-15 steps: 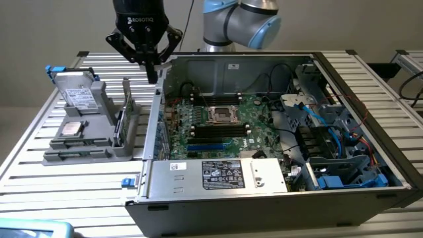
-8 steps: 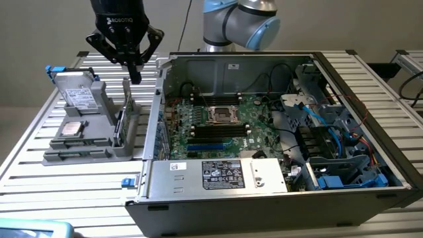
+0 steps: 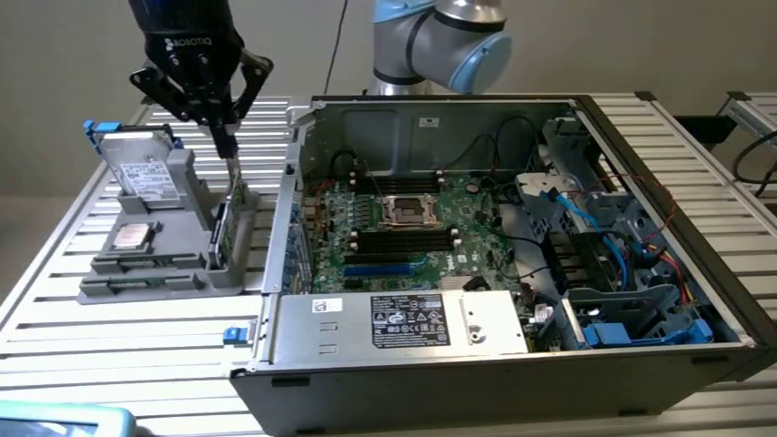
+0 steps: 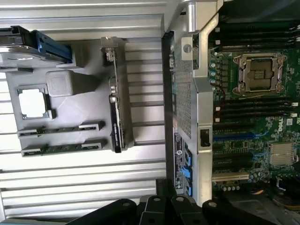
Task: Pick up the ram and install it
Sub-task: 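Reach for the ram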
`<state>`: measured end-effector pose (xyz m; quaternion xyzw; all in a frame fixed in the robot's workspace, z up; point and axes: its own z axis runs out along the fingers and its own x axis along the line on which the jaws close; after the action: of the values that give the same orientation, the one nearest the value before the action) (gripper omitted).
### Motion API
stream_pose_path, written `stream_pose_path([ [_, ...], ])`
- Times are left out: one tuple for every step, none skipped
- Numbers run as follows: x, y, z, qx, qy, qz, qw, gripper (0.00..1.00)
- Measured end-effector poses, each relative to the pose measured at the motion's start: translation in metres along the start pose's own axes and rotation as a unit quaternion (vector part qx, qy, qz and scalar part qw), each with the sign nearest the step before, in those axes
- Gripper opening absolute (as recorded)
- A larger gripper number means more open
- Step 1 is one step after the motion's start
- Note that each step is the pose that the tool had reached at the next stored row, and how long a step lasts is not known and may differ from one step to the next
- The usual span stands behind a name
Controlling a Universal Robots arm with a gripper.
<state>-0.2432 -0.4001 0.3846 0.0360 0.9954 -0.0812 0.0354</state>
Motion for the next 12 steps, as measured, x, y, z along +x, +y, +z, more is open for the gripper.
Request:
stream_pose_path([
  [0.004, -0.0002, 0.0003, -0.001, -0.0024, 0.0, 1.0, 0.11],
  [0.008, -0.0005, 0.0006, -0.0022, -0.0047, 0.001, 1.0, 0.11],
  [0.013, -0.0007, 0.0009, -0.0035, -0.0069, 0.001, 1.0, 0.11],
  [0.018, -0.001, 0.0012, -0.0061, -0.0082, 0.002, 0.9999, 0.11],
  [0.022, -0.0013, 0.0012, -0.0109, -0.0085, 0.002, 0.9999, 0.11],
  [0.027, -0.0016, 0.0011, -0.0175, -0.0082, 0.003, 0.9998, 0.11],
  [0.031, -0.0019, 0.001, -0.0243, -0.0079, 0.003, 0.9997, 0.11],
  [0.036, -0.0023, 0.0009, -0.0312, -0.0073, 0.004, 0.9995, 0.11],
  [0.04, -0.0026, 0.0008, -0.0383, -0.0067, 0.004, 0.9992, 0.11],
  [0.045, -0.0029, 0.0007, -0.0453, -0.0062, 0.005, 0.9989, 0.11],
  [0.049, -0.0032, 0.0007, -0.0514, -0.0058, 0.005, 0.9986, 0.11],
  [0.054, -0.0035, 0.0008, -0.0571, -0.0054, 0.006, 0.9983, 0.11],
])
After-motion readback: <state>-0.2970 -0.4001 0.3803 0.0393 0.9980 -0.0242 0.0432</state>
